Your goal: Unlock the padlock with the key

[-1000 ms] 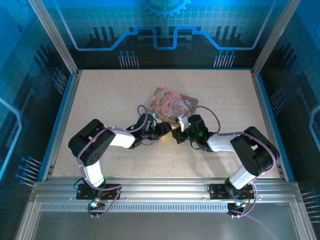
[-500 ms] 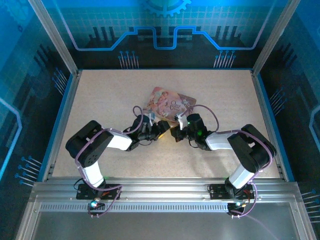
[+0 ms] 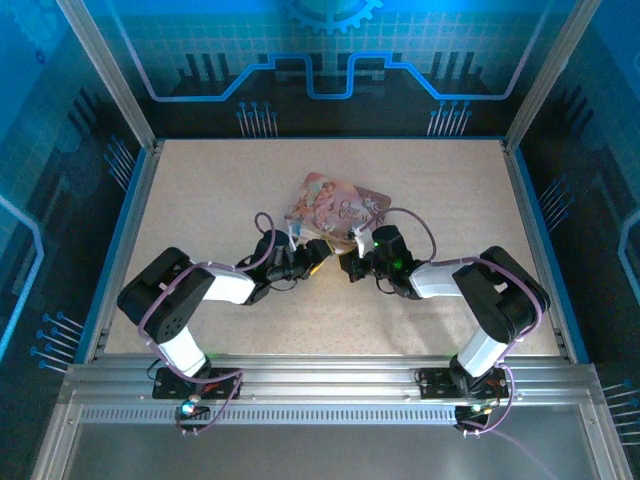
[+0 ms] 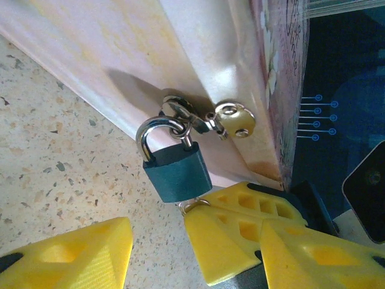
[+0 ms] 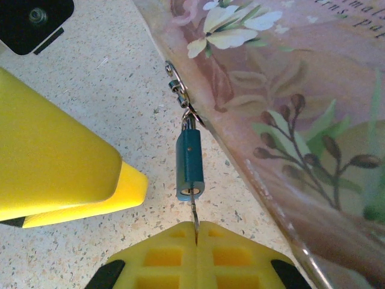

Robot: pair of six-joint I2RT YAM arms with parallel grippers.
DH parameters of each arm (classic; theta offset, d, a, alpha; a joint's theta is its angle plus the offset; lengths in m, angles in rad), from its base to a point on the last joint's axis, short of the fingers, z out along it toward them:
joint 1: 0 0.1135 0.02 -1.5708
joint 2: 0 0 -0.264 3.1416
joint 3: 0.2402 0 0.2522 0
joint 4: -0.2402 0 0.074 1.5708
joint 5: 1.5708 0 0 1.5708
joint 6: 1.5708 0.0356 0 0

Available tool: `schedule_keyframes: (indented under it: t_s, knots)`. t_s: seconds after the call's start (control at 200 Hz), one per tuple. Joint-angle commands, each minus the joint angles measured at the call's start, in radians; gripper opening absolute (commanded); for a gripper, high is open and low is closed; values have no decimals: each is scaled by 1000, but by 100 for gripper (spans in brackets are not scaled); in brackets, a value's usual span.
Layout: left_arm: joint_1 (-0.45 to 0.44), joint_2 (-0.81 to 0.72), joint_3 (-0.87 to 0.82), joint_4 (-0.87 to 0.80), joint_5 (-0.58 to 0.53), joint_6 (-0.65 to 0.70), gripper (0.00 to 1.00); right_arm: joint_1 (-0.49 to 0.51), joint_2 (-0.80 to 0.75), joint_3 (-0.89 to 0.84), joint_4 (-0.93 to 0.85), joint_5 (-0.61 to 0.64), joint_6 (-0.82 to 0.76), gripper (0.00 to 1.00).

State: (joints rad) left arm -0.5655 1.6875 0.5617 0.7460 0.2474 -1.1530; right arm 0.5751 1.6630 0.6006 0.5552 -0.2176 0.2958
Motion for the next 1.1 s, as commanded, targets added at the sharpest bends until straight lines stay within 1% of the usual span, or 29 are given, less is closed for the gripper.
schedule_keyframes:
  t_s: [0.0,0.325,0.46,0.605,0.725,0.955,1.095]
  knots:
    - [9,31,16,30,-10,-18,57,11,10,32,38,-19,-6,0]
    - [10,76,38,48,-28,-50,55,17,11,36,28,-16,-17,0]
    - [9,86,36,88,-38,-66,55,17,10,38,22,-16,-21,0]
    - [9,79,47,86,-39,-63,56,20,9,38,19,-14,-24,0]
    - [10,79,63,51,-42,-56,58,20,9,39,17,-13,-24,0]
    - [12,110,76,58,-40,-74,49,21,11,41,15,-12,-26,0]
    - [12,124,78,58,-47,-88,47,24,12,42,15,-12,-28,0]
